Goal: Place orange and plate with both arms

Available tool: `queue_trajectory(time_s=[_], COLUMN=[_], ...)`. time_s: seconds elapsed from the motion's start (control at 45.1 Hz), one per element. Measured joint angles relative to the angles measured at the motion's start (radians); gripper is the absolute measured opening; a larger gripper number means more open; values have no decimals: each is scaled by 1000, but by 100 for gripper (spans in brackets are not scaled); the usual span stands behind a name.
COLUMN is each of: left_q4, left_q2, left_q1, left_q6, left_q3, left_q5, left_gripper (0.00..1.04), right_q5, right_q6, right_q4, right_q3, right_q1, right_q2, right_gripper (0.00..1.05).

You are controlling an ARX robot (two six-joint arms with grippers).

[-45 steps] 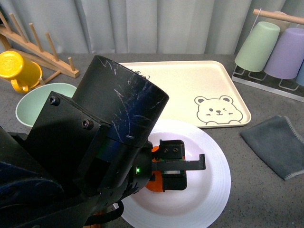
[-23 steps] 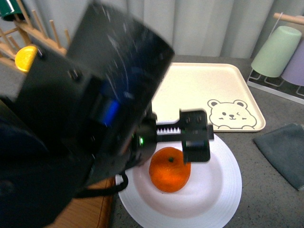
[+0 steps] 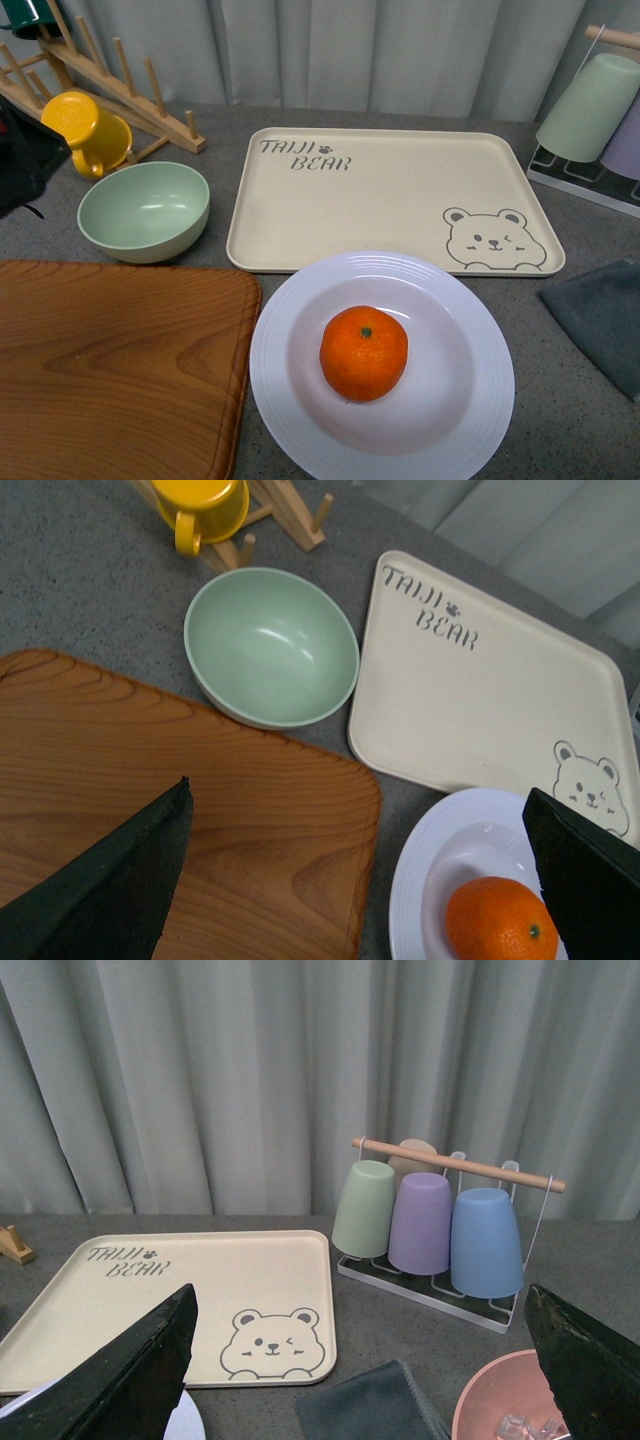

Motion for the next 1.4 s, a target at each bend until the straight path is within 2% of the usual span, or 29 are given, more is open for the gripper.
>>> queue_trajectory(time_s=[0.066, 0.089, 0.111, 0.177, 0.244, 0.355, 0.621, 0.842, 0.909, 0.975, 1.396], left_q4=[0, 56, 209, 568, 753, 747, 591, 451, 394, 336, 121], left_q2=[-19, 0, 35, 96, 52, -42, -241, -406, -472, -538, -765], left_q1=[2, 1, 3, 32, 65, 102, 182, 229, 285, 330, 335], left_q6=[0, 31, 91, 280, 411, 481, 519, 529, 532, 531, 532], left_q3=[-1, -18, -62, -192, -254, -269, -331, -347, -348, -348, -348], left_q5=[3, -18, -52, -51, -27, 10, 84, 132, 211, 224, 235], left_gripper=[98, 96, 91, 76, 62, 46, 4, 4, 4, 4, 4], right_q5=[-1, -1, -1, -1, 2, 0, 0, 0, -1, 0, 0], right_q6=[0, 0, 0, 0, 0, 0, 0, 0, 0, 0, 0], right_q4=[0, 0, 0, 0, 0, 0, 0, 0, 0, 0, 0], right_q3=[0, 0, 0, 0, 0, 0, 0, 0, 0, 0, 0], right_q1=[0, 0, 0, 0, 0, 0, 0, 0, 0, 0, 0], right_q2=[0, 0, 0, 0, 1, 0, 0, 0, 0, 0, 0], right_gripper=[96, 96, 96, 96, 96, 96, 96, 96, 96, 96, 96])
